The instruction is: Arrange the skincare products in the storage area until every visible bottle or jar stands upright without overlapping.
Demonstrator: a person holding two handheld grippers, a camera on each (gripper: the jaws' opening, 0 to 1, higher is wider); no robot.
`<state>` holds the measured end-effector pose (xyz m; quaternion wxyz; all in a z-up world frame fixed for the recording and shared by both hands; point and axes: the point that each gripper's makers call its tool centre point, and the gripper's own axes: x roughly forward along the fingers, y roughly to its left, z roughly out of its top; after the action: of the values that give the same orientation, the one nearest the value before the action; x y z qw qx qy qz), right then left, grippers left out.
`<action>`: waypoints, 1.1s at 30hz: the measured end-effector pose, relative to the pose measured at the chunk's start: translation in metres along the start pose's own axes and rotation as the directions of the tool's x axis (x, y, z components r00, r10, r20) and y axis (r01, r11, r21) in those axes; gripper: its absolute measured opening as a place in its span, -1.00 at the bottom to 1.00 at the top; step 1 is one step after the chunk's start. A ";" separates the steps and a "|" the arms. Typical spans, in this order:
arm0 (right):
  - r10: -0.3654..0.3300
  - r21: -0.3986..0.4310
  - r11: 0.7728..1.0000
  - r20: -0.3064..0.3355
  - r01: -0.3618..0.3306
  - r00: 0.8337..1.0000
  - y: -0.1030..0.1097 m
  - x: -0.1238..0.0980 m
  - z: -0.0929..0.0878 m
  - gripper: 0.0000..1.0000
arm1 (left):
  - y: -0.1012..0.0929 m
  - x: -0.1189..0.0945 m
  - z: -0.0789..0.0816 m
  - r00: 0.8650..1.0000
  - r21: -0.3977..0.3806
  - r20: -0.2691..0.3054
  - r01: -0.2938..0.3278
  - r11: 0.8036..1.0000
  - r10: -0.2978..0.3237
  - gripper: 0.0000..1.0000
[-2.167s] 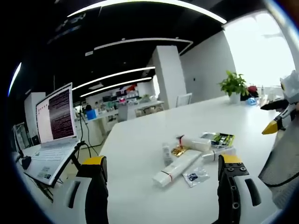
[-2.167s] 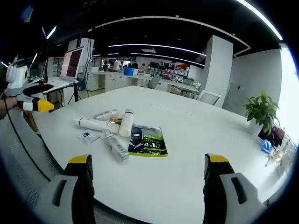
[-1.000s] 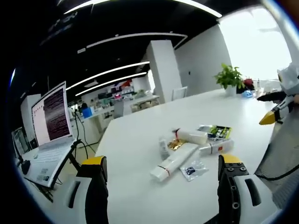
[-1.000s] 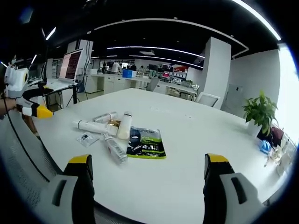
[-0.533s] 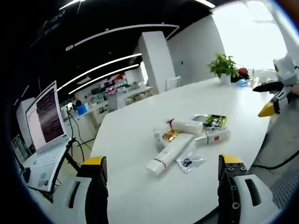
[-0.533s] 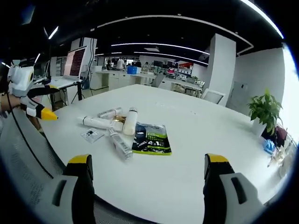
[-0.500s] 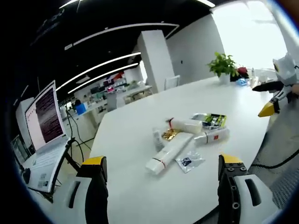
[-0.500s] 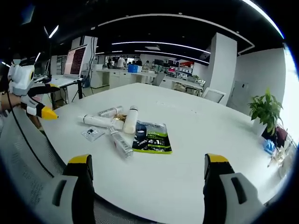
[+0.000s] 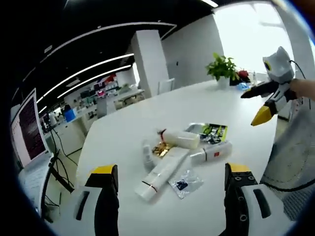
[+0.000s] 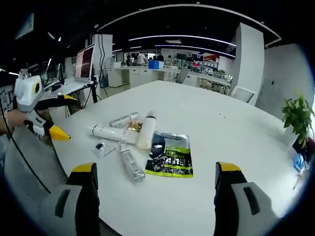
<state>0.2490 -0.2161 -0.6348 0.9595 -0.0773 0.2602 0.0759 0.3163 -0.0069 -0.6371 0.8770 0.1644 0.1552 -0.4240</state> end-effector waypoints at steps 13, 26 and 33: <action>0.169 -0.102 0.978 -0.106 -0.180 0.980 0.017 0.068 0.031 0.55 | 0.010 -0.001 -0.002 1.000 -0.047 0.009 -0.013 0.999 0.013 0.25; 0.234 -0.188 0.936 -0.299 -0.298 0.925 0.028 0.137 0.028 0.11 | 0.016 -0.001 -0.001 0.999 -0.058 0.021 -0.026 0.998 0.028 0.06; 0.256 -0.165 0.926 -0.387 -0.340 0.886 0.034 0.167 0.021 -0.03 | 0.016 0.001 0.002 0.999 -0.052 0.039 -0.030 0.998 0.032 0.03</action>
<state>0.3951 -0.1611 -0.7059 0.8570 -0.1581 0.4292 0.2373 0.3301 0.0010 -0.6332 0.8902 0.1356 0.1462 -0.4095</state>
